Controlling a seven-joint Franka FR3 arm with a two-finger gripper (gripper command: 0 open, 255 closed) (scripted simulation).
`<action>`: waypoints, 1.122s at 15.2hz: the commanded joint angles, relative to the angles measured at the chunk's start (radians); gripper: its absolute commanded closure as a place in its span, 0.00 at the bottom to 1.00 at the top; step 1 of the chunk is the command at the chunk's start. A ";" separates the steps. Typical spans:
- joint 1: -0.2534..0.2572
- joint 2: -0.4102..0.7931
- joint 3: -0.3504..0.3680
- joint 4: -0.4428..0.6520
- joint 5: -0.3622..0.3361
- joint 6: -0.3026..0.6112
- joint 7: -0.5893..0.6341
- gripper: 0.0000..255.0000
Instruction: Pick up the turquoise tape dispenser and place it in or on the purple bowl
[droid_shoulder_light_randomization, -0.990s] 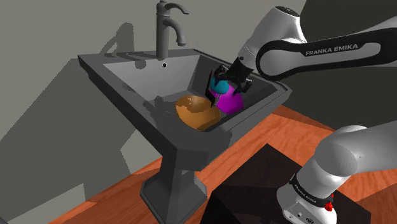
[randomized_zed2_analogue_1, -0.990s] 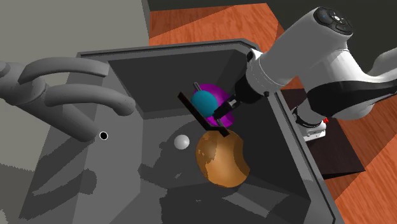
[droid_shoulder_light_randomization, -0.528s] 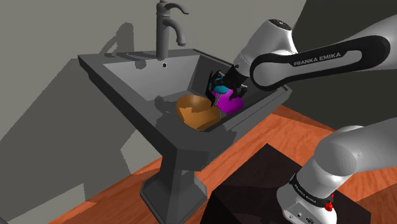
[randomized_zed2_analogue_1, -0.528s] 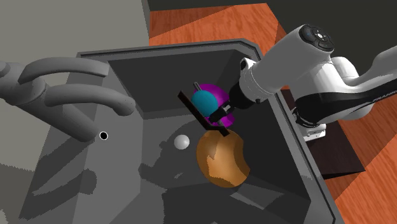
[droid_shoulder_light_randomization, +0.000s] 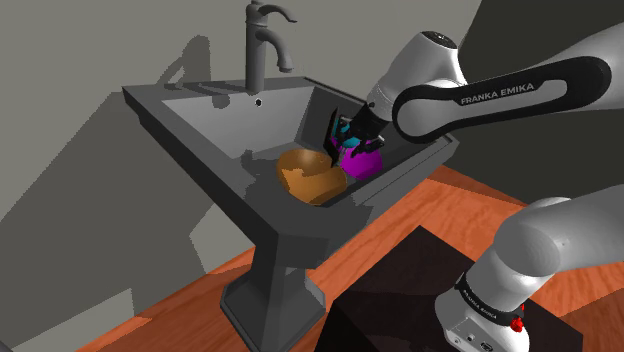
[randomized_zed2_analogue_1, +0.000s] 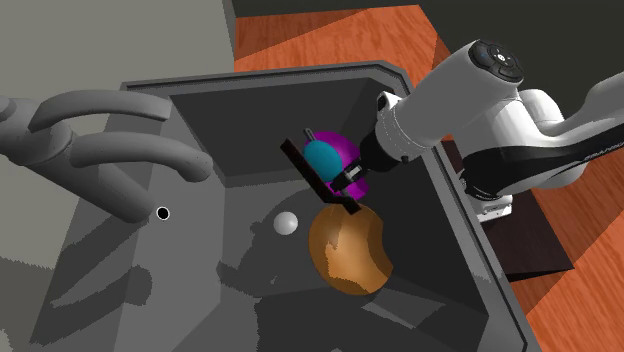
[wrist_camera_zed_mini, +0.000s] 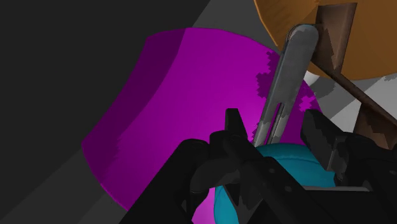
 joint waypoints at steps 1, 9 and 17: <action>0.000 0.000 0.000 0.000 0.000 0.000 0.000 1.00; 0.001 -0.007 -0.004 0.009 0.000 -0.016 -0.002 1.00; 0.003 -0.049 -0.030 0.090 -0.005 -0.139 -0.014 1.00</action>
